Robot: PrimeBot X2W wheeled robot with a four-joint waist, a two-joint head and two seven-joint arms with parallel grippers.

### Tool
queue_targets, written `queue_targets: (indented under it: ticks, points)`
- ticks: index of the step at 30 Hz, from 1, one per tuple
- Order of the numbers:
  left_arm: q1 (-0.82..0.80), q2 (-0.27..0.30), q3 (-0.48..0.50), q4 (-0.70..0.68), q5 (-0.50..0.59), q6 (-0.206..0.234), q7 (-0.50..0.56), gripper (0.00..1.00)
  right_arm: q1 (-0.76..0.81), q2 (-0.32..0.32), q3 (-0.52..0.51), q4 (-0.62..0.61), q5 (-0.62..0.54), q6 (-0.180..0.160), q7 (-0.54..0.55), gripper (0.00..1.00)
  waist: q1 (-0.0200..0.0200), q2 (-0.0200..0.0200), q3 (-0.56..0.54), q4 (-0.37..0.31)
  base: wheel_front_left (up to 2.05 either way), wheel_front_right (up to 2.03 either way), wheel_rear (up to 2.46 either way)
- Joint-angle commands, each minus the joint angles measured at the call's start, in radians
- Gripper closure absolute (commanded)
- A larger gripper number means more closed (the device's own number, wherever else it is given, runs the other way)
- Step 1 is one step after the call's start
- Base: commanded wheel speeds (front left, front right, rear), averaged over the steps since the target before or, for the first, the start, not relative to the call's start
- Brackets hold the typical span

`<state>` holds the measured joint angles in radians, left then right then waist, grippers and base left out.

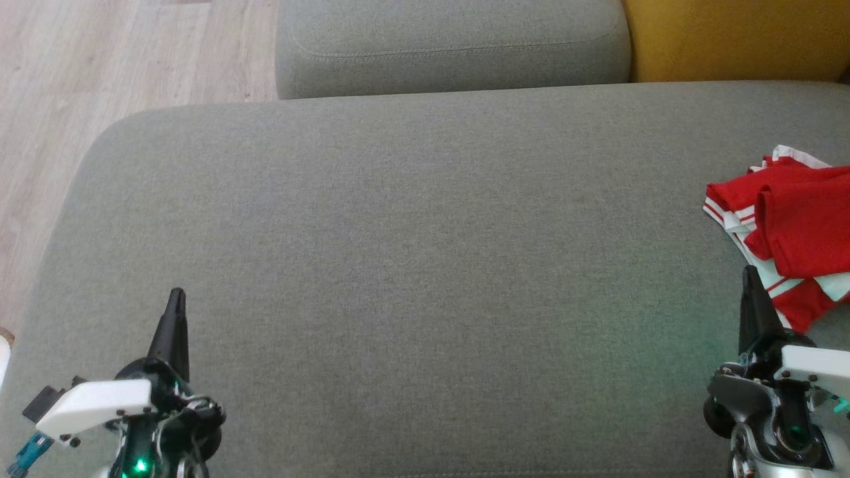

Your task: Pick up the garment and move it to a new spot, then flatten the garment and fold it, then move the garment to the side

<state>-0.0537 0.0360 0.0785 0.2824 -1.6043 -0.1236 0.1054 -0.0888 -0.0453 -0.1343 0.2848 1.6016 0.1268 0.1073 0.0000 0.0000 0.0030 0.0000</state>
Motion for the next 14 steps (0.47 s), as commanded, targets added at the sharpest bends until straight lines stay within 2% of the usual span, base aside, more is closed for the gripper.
queue_targets:
  ticks: [1, 14]
  points:
    - [-0.054, 0.014, 0.035, -0.037, -0.005, -0.007, 0.008, 1.0, -0.019, -0.005, 0.02, -0.04, 0.007, 0.004, 0.006, 1.0, 0.0, 0.0, 0.0, 0.0, 0.0, 0.0, 0.0]
    - [-0.054, 0.014, 0.035, -0.037, -0.005, -0.007, 0.008, 1.0, -0.019, -0.005, 0.021, -0.04, 0.007, 0.004, 0.006, 1.0, 0.0, 0.0, 0.0, 0.0, 0.0, 0.0, 0.0]
